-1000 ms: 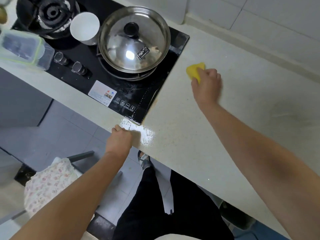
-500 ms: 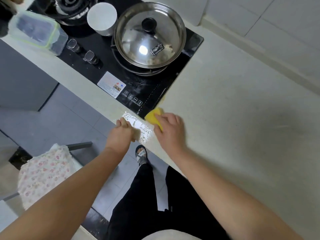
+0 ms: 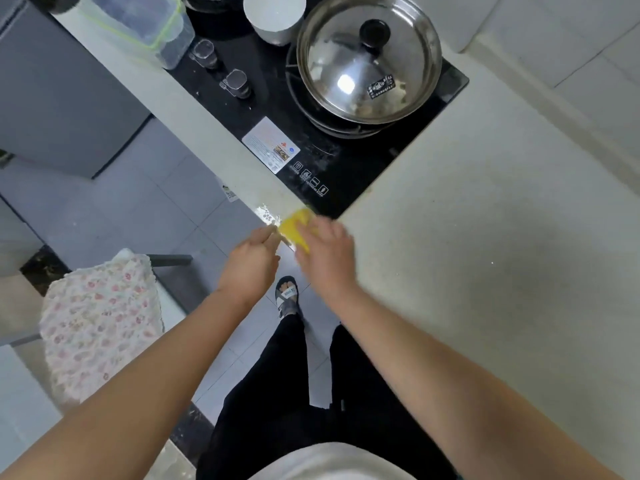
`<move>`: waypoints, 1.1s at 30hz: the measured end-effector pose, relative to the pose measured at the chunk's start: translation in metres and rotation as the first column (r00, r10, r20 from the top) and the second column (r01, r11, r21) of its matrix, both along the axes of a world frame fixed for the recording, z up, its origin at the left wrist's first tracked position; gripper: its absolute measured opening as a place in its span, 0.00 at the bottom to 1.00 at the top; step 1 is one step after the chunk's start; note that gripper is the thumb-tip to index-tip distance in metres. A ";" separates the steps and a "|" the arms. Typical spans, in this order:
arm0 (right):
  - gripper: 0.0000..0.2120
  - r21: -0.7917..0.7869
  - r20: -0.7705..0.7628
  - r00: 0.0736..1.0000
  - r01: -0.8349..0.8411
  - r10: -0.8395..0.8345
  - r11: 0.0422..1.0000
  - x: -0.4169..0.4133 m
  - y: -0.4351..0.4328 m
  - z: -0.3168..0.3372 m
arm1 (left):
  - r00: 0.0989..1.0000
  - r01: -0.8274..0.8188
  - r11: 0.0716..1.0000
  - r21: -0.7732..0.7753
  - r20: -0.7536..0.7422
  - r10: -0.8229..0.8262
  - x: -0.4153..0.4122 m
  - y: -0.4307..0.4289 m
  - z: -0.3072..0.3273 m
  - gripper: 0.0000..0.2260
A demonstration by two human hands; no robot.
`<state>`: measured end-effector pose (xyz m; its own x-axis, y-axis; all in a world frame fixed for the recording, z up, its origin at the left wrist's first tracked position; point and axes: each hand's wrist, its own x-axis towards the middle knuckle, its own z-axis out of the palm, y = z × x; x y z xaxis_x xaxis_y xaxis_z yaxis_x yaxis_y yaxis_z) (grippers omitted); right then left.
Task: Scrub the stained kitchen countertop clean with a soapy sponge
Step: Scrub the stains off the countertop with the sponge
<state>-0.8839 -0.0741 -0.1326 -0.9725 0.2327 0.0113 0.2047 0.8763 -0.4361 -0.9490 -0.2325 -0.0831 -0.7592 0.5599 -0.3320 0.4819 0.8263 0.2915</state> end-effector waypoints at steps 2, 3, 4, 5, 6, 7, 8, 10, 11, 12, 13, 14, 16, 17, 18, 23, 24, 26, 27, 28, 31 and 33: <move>0.17 -0.025 0.026 0.993 -0.111 0.111 0.994 0.027 -0.029 0.003 | 0.999 -0.049 0.999 -0.018 0.015 0.049 0.002 -0.014 0.000 0.08; 0.17 -0.048 0.020 0.993 -0.117 0.118 0.992 0.037 -0.032 0.004 | 0.997 -0.062 0.998 -0.021 0.033 0.062 0.003 -0.021 -0.001 0.07; 0.17 -0.062 0.005 0.995 -0.098 0.099 0.993 0.041 -0.029 0.006 | 0.995 -0.076 0.997 -0.021 0.056 0.078 0.002 -0.028 -0.001 0.06; 0.17 -0.063 -0.008 0.997 -0.074 0.074 0.995 0.040 -0.023 0.009 | 0.993 -0.092 0.996 -0.020 0.068 0.093 0.002 -0.033 0.000 0.06; 0.17 -0.061 -0.017 0.998 -0.061 0.061 0.996 0.034 -0.018 0.013 | 0.991 -0.116 0.993 -0.011 0.069 0.116 0.000 -0.039 0.001 0.06; 0.18 -0.056 -0.041 0.998 -0.047 0.044 0.997 0.026 -0.009 0.018 | 0.989 -0.131 0.991 0.000 0.068 0.131 0.001 -0.039 0.001 0.07; 0.18 -0.054 -0.076 0.996 -0.056 0.052 0.997 0.009 -0.009 0.023 | 0.985 -0.162 0.987 0.008 0.064 0.161 -0.002 -0.045 0.002 0.09; 0.17 -0.040 -0.149 0.982 -0.124 0.117 0.991 -0.035 -0.012 0.031 | 0.978 -0.200 0.980 0.002 0.064 0.199 -0.007 -0.050 0.003 0.11; 0.17 -0.020 -0.175 0.969 -0.178 0.172 0.984 -0.060 -0.017 0.031 | 0.974 -0.215 0.977 -0.002 0.071 0.214 -0.009 -0.053 0.002 0.12; 0.17 0.014 -0.192 0.954 -0.233 0.231 0.972 -0.086 -0.019 0.028 | 0.972 -0.221 0.975 -0.005 0.079 0.221 -0.011 -0.054 0.002 0.13; 0.18 0.058 -0.176 0.942 -0.281 0.287 0.958 -0.111 -0.025 0.023 | 0.970 -0.225 0.974 -0.009 0.089 0.225 -0.013 -0.058 0.001 0.14; 0.20 0.107 -0.135 0.935 -0.316 0.329 0.943 -0.132 -0.028 0.017 | 0.969 -0.225 0.974 -0.013 0.099 0.225 -0.016 -0.060 0.000 0.15; 0.24 0.178 -0.013 0.927 -0.367 0.376 0.913 -0.154 -0.036 0.009 | 0.967 -0.219 0.976 -0.022 0.127 0.220 -0.022 -0.066 -0.002 0.16; 0.25 0.202 0.036 0.923 -0.382 0.383 0.902 -0.154 -0.037 0.006 | 0.967 -0.216 0.976 -0.021 0.135 0.217 -0.024 -0.069 -0.003 0.17; 0.25 0.212 0.047 0.921 -0.388 0.387 0.897 -0.149 -0.035 0.005 | 0.967 -0.213 0.977 -0.020 0.141 0.214 -0.027 -0.070 -0.004 0.17; 0.26 0.162 0.123 0.941 -0.333 0.316 0.929 -0.047 -0.009 0.010 | 0.967 -0.145 0.989 -0.026 0.206 0.147 -0.041 -0.071 -0.003 0.19; 0.26 0.162 0.152 0.947 -0.307 0.283 0.938 -0.019 -0.001 0.011 | 0.969 -0.119 0.992 -0.034 0.216 0.124 -0.043 -0.070 -0.001 0.19; 0.23 0.157 0.160 0.971 -0.205 0.180 0.966 0.030 0.010 0.020 | 0.972 -0.048 0.998 -0.026 0.230 0.053 -0.048 -0.068 0.000 0.19; 0.21 0.162 0.154 0.979 -0.160 0.135 0.974 0.048 0.013 0.023 | 0.973 -0.018 1.000 -0.022 0.231 0.022 -0.051 -0.067 0.000 0.19; 0.19 0.169 0.134 0.985 -0.127 0.105 0.977 0.060 0.015 0.027 | 0.972 0.006 1.000 -0.016 0.234 -0.002 -0.052 -0.067 -0.001 0.19; 0.16 0.119 0.095 0.992 -0.096 0.085 0.988 0.043 0.005 0.035 | 0.970 0.063 0.998 0.024 0.232 -0.067 -0.062 -0.066 0.000 0.22; 0.18 0.100 0.066 0.996 -0.071 0.065 0.992 -0.006 -0.012 0.035 | 0.975 0.067 0.996 0.054 0.207 -0.077 -0.067 -0.067 0.000 0.25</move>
<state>-0.8900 -0.0859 -0.0976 -0.9855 0.1669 -0.0297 0.1672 0.9283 -0.3321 -1.0165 -0.2996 -0.0826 -0.6326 0.6295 -0.4512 0.4642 0.7745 0.4297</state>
